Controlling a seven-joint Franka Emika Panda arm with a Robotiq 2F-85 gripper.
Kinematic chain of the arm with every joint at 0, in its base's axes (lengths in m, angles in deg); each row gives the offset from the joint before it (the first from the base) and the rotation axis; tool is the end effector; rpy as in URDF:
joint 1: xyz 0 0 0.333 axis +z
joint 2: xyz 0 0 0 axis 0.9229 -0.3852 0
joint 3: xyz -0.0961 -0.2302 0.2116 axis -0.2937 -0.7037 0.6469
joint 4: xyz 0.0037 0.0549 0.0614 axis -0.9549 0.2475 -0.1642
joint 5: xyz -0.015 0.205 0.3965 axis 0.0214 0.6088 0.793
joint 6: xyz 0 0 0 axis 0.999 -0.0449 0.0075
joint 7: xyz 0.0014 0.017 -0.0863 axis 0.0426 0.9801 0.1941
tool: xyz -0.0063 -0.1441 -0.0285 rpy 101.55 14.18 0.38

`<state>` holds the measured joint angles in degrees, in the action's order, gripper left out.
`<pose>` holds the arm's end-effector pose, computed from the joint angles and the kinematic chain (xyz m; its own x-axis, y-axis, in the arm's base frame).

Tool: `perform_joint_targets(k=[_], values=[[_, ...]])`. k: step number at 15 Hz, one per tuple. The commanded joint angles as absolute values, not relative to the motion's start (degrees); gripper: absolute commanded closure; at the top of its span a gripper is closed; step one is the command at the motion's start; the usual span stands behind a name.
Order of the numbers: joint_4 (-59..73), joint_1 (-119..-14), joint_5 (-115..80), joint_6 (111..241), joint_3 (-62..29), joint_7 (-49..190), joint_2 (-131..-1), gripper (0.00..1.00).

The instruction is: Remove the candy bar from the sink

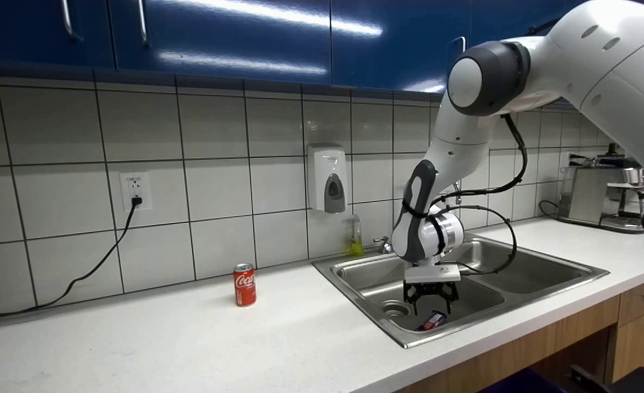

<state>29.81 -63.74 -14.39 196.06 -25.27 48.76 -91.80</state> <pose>0.6019 -0.1127 0.0072 0.8398 -0.5416 0.0358 -0.5406 -0.8288 0.1442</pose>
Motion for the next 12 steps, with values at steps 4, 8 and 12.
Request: perform_joint_targets(k=[4,8,12], values=[[30.0,-61.6,-10.1,197.1,-27.2,42.2,-92.3,0.0],[29.2,-61.7,-8.8,197.5,-27.1,40.1,-93.2,0.0],[28.0,-61.8,-8.1,197.8,-27.3,38.6,-94.8,0.0]])
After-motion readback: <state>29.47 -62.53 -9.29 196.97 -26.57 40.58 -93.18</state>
